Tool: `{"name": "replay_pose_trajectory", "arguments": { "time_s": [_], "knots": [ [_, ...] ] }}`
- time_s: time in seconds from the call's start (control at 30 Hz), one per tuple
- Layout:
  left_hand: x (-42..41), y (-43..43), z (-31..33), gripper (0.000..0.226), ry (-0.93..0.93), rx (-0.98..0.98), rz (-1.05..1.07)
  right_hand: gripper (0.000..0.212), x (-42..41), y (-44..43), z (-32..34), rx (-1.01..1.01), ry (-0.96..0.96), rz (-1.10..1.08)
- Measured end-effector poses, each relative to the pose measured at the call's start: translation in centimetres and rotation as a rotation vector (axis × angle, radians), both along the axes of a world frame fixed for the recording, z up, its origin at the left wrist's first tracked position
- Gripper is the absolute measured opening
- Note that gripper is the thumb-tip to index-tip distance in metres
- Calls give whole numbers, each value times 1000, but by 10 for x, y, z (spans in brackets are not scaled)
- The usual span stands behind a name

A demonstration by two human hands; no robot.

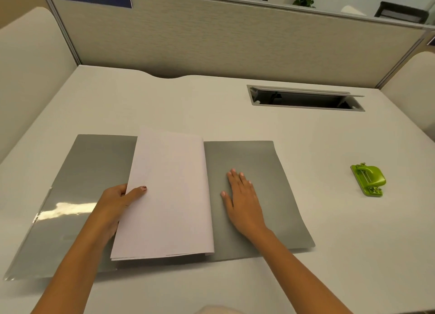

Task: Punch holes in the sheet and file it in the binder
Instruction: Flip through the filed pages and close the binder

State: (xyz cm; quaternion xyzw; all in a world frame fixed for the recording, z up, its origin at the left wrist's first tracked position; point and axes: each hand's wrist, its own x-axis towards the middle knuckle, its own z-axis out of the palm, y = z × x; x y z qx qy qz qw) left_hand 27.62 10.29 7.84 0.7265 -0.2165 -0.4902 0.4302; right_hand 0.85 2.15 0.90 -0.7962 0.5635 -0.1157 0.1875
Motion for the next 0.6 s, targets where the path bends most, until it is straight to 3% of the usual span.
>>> {"name": "replay_pose_trajectory", "arguments": {
  "time_s": [0.17, 0.37, 0.47, 0.6],
  "knots": [
    [0, 1, -7, 26, 6, 6, 38, 65, -6, 4, -13, -149, 105, -58],
    [-6, -3, 3, 28, 25, -24, 42, 61, -7, 2, -13, -147, 46, -52],
    [-26, -14, 22, 38, 118, -206, -1, 52, -12, 1, -6, -98, -166, -73],
    [-68, -31, 36, 47, 208, -408, -170, 28, -18, -3, 22, 174, -642, -254]
  ]
}}
